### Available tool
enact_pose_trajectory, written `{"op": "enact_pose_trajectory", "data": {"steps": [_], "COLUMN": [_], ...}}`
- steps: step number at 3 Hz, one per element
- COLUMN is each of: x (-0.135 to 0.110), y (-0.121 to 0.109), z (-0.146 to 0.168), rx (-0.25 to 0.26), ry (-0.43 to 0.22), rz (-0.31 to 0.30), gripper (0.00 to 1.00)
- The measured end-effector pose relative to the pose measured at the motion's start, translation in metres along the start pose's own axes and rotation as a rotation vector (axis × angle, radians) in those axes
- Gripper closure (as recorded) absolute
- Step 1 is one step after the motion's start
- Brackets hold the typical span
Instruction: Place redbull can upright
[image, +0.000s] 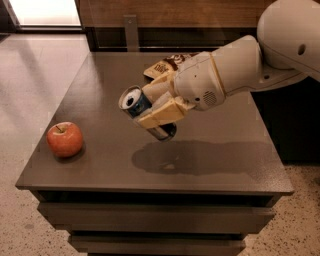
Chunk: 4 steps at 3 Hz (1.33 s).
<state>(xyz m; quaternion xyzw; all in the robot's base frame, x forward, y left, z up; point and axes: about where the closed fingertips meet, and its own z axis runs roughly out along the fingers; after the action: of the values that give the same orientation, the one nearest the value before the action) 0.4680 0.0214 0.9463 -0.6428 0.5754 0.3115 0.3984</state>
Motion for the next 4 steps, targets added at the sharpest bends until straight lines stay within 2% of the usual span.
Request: {"op": "enact_pose_trajectory", "data": {"steps": [2, 4], "x": [0.003, 0.011], "y": [0.014, 0.014], "z": [0.011, 0.021], "rx": [-0.036, -0.042], "ry": [-0.2, -0.337], "rz": [0.046, 0.067], "gripper": [1.0, 1.0]}}
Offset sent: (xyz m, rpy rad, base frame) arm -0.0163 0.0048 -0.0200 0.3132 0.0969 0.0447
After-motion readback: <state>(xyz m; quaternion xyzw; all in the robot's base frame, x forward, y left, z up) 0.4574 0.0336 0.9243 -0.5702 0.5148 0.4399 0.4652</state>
